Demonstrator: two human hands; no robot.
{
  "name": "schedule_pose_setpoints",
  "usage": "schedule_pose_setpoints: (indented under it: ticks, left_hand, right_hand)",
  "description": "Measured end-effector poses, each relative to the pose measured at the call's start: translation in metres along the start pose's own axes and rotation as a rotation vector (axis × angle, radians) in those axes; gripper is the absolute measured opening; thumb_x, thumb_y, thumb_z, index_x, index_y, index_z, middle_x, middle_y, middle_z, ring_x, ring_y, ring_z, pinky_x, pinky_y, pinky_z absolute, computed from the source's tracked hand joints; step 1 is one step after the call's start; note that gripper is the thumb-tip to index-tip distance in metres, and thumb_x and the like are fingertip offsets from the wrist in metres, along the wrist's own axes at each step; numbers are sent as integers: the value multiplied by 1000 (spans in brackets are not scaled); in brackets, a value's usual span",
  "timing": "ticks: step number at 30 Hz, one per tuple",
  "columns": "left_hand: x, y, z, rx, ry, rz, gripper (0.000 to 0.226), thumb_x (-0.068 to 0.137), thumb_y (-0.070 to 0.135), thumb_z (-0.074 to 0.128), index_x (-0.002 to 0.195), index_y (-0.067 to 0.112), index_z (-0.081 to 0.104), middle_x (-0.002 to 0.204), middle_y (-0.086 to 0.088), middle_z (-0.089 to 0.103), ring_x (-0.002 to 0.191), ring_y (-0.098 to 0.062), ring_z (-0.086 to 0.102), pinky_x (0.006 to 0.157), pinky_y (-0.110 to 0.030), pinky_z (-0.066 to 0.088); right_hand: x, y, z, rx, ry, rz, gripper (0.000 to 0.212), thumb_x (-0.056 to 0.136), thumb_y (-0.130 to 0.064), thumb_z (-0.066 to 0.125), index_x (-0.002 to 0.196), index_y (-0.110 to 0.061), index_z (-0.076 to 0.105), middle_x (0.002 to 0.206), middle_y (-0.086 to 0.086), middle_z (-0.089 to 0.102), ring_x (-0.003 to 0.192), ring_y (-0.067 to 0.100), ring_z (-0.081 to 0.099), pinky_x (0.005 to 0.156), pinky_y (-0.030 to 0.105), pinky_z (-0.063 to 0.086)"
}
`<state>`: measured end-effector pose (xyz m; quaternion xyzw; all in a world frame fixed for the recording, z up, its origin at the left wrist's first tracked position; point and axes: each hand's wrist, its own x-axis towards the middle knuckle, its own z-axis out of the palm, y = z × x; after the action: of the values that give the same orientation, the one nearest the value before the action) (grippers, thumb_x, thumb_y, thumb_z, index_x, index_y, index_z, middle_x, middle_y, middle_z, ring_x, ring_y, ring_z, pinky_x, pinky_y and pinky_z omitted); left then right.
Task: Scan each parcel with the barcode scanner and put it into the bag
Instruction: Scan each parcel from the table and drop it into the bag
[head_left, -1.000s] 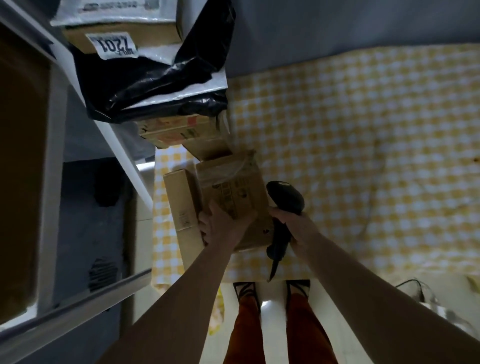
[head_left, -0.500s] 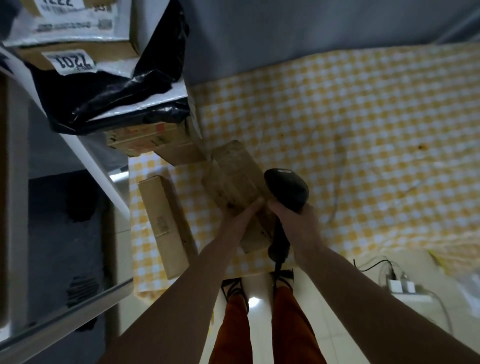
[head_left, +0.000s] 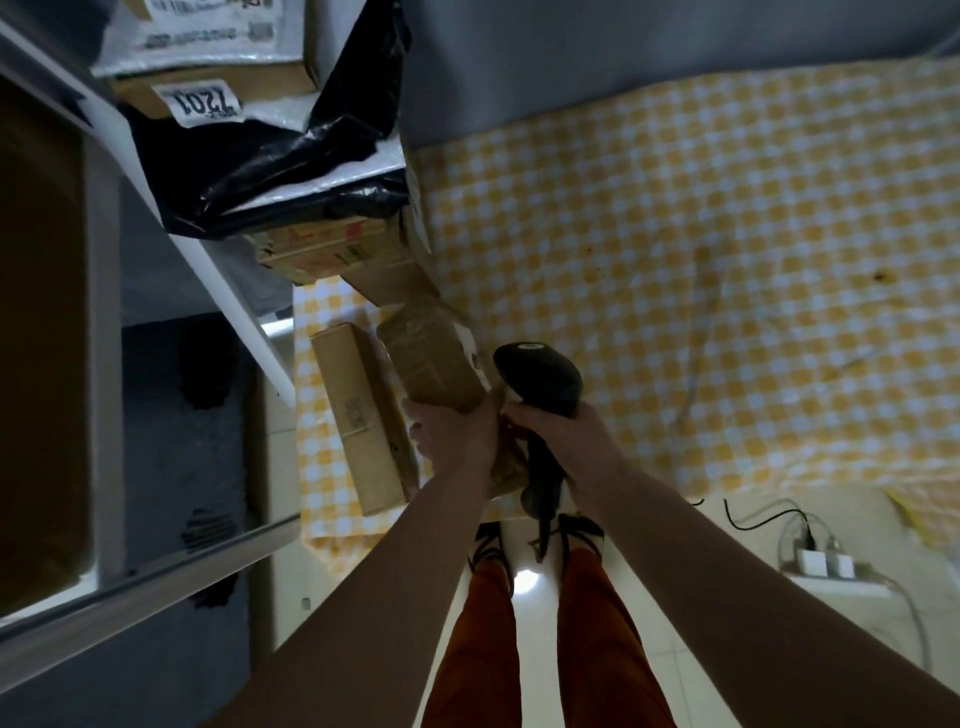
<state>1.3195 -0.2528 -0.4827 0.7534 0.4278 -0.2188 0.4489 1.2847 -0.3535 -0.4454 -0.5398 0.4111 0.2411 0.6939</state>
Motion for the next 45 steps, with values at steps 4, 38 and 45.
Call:
schedule_pose_setpoints:
  ticks: [4,38,45]
  left_hand:
    - [9,3,-9,92,43,-65,119,67,27,86,153,12,5,153,-17,25,140,-35,28,112,-50,32]
    - [-180,258,-208,-188,-630,627,104,68,-14,76,148,32,29,114,-9,69,105,-29,64,91,-63,47]
    - [-184,269,-251,-282,-580,712,108,70,-16,73,152,32,21,116,-12,69,102,-32,66,82,-58,53]
  right_hand:
    - [-7,7,2,14,-89,10,27,83,-17,71,107,-6,68,104,16,69,94,26,67,81,36,55]
    - [-260,-195,-6,-101,101,-792,18,83,-11,70,75,3,62,55,10,53,44,13,49,48,22,42]
    - [-280,-199,15,-166,42,-855,31,85,-7,67,93,21,56,66,16,60,53,18,50,51,27,41]
